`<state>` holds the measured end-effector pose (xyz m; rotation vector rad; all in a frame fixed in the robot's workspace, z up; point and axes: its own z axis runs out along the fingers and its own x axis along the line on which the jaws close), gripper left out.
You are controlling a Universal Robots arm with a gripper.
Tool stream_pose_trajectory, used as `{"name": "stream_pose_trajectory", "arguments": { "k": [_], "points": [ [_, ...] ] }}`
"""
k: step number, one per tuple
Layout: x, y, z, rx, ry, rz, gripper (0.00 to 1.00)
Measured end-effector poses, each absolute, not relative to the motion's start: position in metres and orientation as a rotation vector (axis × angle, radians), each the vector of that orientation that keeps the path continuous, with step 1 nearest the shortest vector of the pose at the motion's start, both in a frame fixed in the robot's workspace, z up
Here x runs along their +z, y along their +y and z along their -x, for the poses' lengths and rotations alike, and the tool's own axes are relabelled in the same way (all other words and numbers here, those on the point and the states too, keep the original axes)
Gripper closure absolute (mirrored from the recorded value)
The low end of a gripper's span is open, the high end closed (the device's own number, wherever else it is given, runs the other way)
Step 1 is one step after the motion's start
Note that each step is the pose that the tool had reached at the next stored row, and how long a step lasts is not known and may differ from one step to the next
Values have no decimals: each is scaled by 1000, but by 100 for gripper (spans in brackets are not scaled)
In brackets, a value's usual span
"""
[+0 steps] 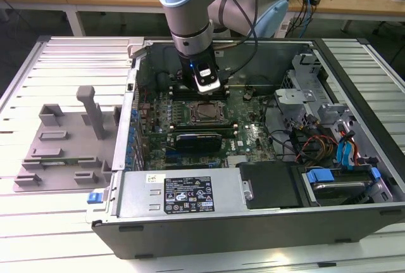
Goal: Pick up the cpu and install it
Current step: 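Install the first cpu locking lever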
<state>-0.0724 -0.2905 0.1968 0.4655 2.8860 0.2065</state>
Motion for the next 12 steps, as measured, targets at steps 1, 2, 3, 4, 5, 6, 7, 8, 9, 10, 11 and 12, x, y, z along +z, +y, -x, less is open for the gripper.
{"name": "stream_pose_trajectory", "arguments": {
  "k": [1,2,3,4,5,6,7,8,9,10,11,12],
  "points": [
    [197,-291,71,207,2886,-465,89],
    [197,-291,70,207,2886,-465,89],
    [197,-291,69,207,2886,-465,89],
    [197,-292,68,207,2886,-465,89],
    [197,-292,68,207,2886,-465,89],
    [197,-293,68,207,2886,-465,89],
    [197,-293,67,207,2886,-465,89],
    [197,-294,67,207,2886,-465,89],
    [197,-294,66,207,2886,-465,89],
    [197,-296,64,207,2886,-465,89],
    [197,-296,63,208,2886,-465,89],
    [197,-297,62,208,2886,-465,89]
  ]
}}
